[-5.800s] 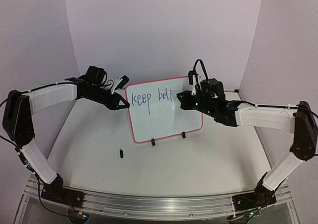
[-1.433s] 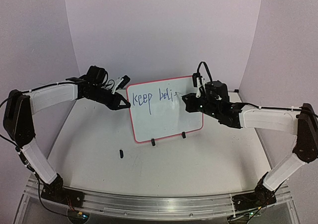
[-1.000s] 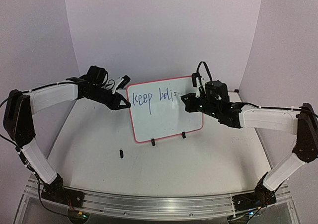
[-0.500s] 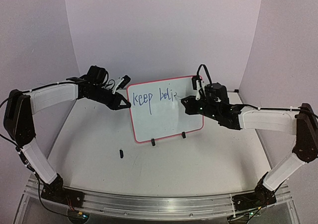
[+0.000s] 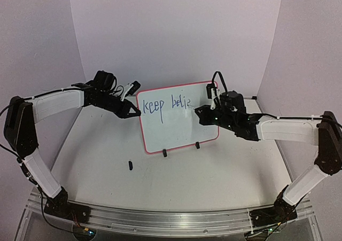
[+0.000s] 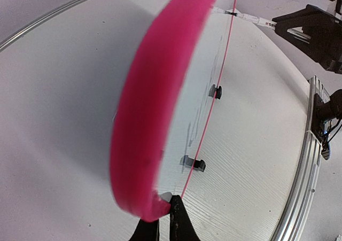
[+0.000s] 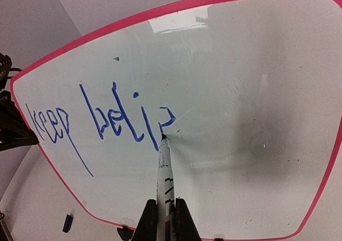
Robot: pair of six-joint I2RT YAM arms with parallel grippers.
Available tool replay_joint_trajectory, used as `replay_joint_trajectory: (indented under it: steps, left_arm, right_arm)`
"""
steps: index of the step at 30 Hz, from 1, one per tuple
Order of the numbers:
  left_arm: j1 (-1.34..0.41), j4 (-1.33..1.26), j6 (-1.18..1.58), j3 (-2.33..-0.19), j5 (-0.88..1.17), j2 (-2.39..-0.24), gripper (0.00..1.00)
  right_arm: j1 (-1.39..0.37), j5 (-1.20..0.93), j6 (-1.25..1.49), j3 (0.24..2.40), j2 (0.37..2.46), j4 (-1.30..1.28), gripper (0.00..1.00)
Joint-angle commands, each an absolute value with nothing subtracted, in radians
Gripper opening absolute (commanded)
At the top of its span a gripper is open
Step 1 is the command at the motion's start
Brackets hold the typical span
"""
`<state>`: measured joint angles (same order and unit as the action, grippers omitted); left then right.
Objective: Write a sentence on the whiteboard
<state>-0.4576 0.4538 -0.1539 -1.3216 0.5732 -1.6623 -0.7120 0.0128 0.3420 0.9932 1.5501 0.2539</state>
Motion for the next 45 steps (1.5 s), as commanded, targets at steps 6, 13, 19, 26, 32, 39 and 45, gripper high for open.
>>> replay_joint_trajectory:
  steps: [6,13,19,26,32,39,45]
  left_arm:
    - [-0.483,0.551,-0.216,-1.313,0.489,-1.702,0.00]
    - [-0.483,0.551,-0.216,-1.313,0.486,-1.702,0.00]
    - [-0.483,0.551,-0.217,-1.313,0.486,-1.703,0.00]
    - [-0.483,0.551,-0.218,-1.313,0.486,-1.706,0.00]
    - [-0.483,0.554,-0.218,-1.314,0.486,-1.708,0.00]
    - [-0.483,0.554,-0.219,-1.315,0.485,-1.708,0.00]
    - [-0.483,0.554,-0.219,-1.315,0.484,-1.709,0.00]
  right_arm:
    - [-0.710,0.078,0.330,0.980,1.502,0.259,0.00]
    - [-0.710,0.093,0.310,0.998,1.487,0.258,0.00]
    - [-0.710,0.084,0.299,1.004,1.457,0.261,0.00]
    - [-0.711,0.082,0.279,1.040,1.486,0.262,0.00]
    - [-0.711,0.088,0.265,1.076,1.528,0.262,0.00]
    - [-0.710,0.104,0.279,1.056,1.535,0.262,0.00]
    - [-0.710,0.122,0.299,1.012,1.520,0.259,0.00]
